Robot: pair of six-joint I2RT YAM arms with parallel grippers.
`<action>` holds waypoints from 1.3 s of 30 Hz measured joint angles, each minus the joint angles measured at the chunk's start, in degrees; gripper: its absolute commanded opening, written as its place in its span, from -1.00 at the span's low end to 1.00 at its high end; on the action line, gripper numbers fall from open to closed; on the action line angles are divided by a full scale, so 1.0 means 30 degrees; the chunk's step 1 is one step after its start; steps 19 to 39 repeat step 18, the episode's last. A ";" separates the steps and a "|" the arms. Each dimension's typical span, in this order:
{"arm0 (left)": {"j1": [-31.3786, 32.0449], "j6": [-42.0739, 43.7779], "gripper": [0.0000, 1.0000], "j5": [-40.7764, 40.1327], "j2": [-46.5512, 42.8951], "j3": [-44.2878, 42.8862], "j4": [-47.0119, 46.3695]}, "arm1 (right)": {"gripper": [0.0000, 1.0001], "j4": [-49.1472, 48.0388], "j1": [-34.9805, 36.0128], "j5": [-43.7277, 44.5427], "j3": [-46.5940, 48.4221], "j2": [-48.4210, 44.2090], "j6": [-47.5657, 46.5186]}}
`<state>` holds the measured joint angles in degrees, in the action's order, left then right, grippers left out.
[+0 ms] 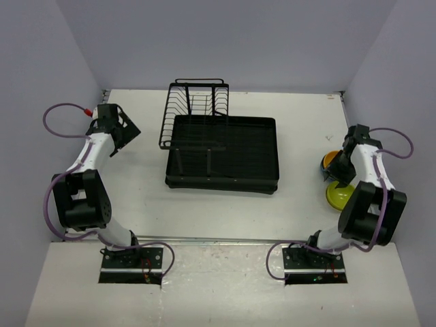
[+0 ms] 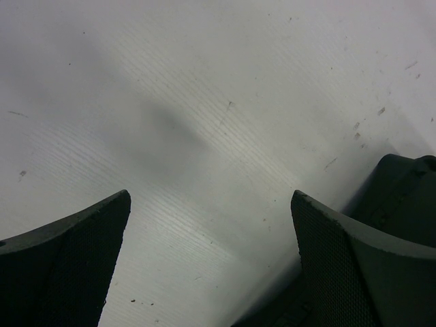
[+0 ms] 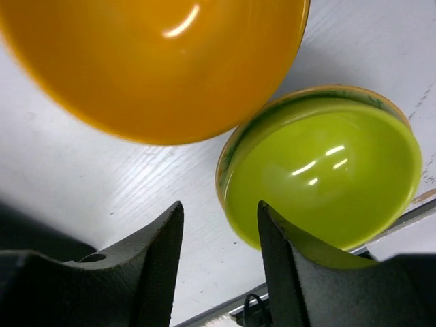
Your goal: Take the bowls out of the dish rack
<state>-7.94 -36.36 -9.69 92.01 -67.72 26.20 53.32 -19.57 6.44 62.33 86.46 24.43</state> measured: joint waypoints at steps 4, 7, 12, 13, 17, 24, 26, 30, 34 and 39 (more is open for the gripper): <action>0.0022 0.0000 1.00 0.0015 0.0000 0.0000 -0.0007 | 0.14 0.0546 0.0277 -0.0109 0.1370 -0.2404 0.0153; 0.0058 0.0000 1.00 0.0044 0.0000 0.0022 -0.0022 | 0.21 0.0554 0.1100 -0.0714 0.2849 -0.4466 0.0204; 0.0160 0.0102 1.00 0.0270 -0.0066 0.0590 -0.0452 | 0.87 -0.0350 0.3832 -0.3024 0.3912 -0.7701 0.0233; 0.0204 0.0189 1.00 0.0291 -0.0102 0.0714 -0.0415 | 0.93 -0.0619 0.4255 -0.3730 0.3920 -0.8357 0.0197; 0.0583 0.0590 1.00 0.0379 -0.0408 0.0838 -0.0430 | 0.98 -0.1406 0.4583 -0.6127 0.3869 -1.0010 0.0117; 0.0721 0.0729 1.00 0.0393 -0.0590 0.0838 -0.0430 | 0.98 -0.1676 0.4801 -0.6579 0.3752 -1.0273 0.0109; 0.0721 0.0729 1.00 0.0393 -0.0590 0.0838 -0.0430 | 0.98 -0.1676 0.4801 -0.6579 0.3752 -1.0273 0.0109; 0.0721 0.0729 1.00 0.0393 -0.0590 0.0838 -0.0430 | 0.98 -0.1676 0.4801 -0.6579 0.3752 -1.0273 0.0109; 0.0721 0.0729 1.00 0.0393 -0.0590 0.0838 -0.0430 | 0.98 -0.1676 0.4801 -0.6579 0.3752 -1.0273 0.0109; 0.0721 0.0729 1.00 0.0393 -0.0590 0.0838 -0.0430 | 0.98 -0.1676 0.4801 -0.6579 0.3752 -1.0273 0.0109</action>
